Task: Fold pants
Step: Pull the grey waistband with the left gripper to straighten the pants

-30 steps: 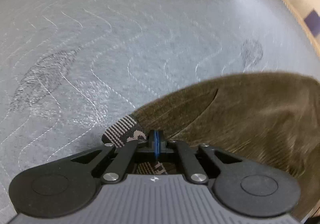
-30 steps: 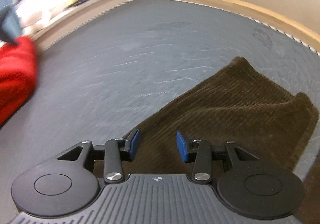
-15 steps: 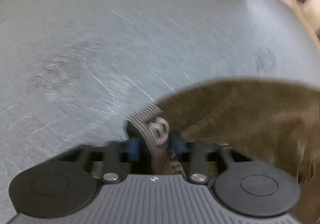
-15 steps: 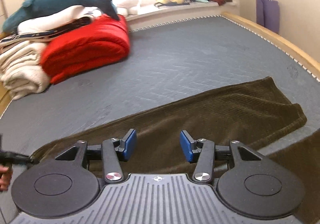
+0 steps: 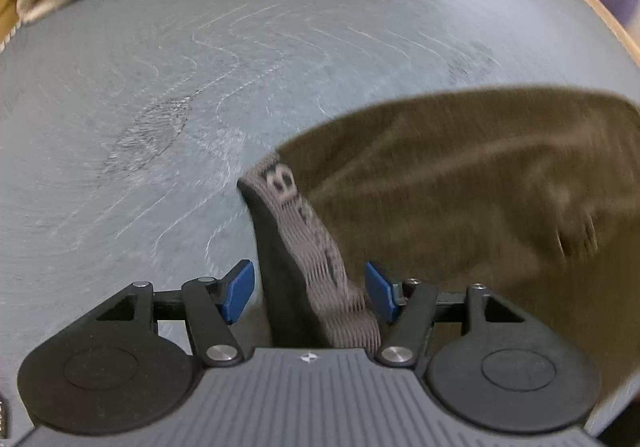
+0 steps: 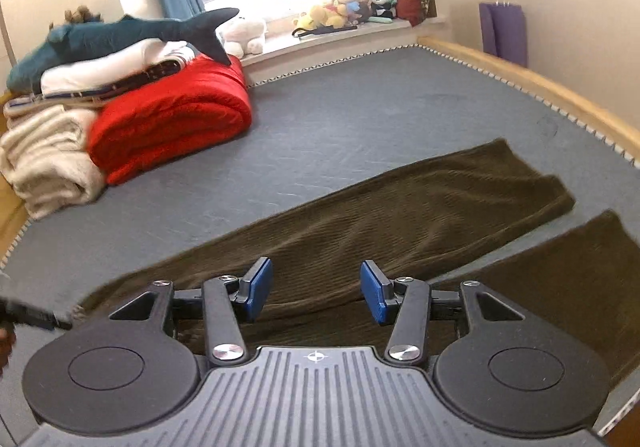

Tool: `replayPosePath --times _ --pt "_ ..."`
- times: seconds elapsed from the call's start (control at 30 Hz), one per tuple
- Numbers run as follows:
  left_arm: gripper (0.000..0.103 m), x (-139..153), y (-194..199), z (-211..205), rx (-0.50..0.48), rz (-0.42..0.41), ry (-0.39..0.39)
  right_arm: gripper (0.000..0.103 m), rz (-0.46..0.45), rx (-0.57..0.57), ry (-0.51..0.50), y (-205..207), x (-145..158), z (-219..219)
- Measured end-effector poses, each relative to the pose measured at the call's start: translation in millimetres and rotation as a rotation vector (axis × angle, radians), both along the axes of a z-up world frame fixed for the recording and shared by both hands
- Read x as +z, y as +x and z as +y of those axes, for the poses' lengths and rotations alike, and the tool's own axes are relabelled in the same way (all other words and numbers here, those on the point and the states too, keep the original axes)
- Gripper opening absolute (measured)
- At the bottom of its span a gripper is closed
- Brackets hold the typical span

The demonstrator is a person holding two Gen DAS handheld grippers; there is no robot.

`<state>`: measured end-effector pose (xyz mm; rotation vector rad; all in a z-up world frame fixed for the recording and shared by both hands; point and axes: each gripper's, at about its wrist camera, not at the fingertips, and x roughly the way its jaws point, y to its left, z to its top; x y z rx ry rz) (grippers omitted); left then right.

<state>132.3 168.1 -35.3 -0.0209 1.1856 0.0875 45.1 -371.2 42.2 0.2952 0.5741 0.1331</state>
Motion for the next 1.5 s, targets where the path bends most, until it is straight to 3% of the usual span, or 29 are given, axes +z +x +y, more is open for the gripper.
replayPosePath --times 0.1,0.2,0.33,0.4,0.47,0.53,0.63,0.73,0.8,0.9,1.07,1.17,1.23,1.3,1.37,1.43,1.5 --pt "0.067 22 -53 -7 -0.022 -0.055 -0.06 0.052 -0.055 0.029 0.04 -10 15 8" --pt "0.067 34 -108 -12 -0.021 -0.149 -0.142 0.055 -0.121 0.072 0.017 -29 22 17" --pt "0.067 24 -165 -25 -0.009 -0.24 -0.141 0.058 -0.149 0.079 -0.024 -56 -6 22" --pt "0.065 11 -177 -26 0.041 -0.23 -0.168 0.058 -0.083 0.055 -0.017 -59 -25 23" --pt "0.057 -1 -180 -22 0.112 -0.161 -0.226 0.057 -0.058 0.041 0.046 -59 -28 22" --pt "0.056 -3 -177 -16 0.145 -0.115 -0.222 0.057 -0.076 0.047 0.046 -60 -28 24" --pt "0.06 3 -180 -15 0.097 -0.186 -0.158 0.057 -0.048 0.019 -0.012 -57 -34 29" --pt "0.061 -20 -184 -2 0.123 -0.222 -0.195 0.057 -0.018 0.025 0.028 -52 -40 31" --pt "0.059 -43 -172 5 0.201 -0.104 -0.162 0.057 -0.015 0.015 -0.003 -49 -41 36" --pt "0.069 -41 -163 11 0.201 -0.156 -0.209 0.057 -0.005 0.011 -0.026 -46 -44 41" --pt "0.072 -52 -156 9 0.222 -0.072 -0.185 0.057 0.02 0.013 -0.033 -46 -49 43" --pt "0.072 -60 -152 2 0.208 -0.037 -0.11 0.057 0.021 0.014 -0.043 -45 -50 42" --pt "0.072 -64 -149 0 0.207 -0.024 -0.106 0.057 0.029 0.007 -0.037 -44 -51 40" --pt "0.067 -68 -149 2 0.198 -0.024 -0.119 0.057 0.037 -0.002 -0.027 -43 -52 38" --pt "0.036 -70 -148 0 0.164 -0.031 -0.161 0.057 0.039 -0.007 -0.016 -43 -52 36" --pt "0.028 -65 -151 -7 0.123 -0.059 -0.113 0.057 0.038 -0.006 -0.009 -43 -52 36" --pt "0.011 -55 -156 -12 0.104 -0.106 -0.077 0.057 0.036 -0.004 -0.007 -44 -52 38"
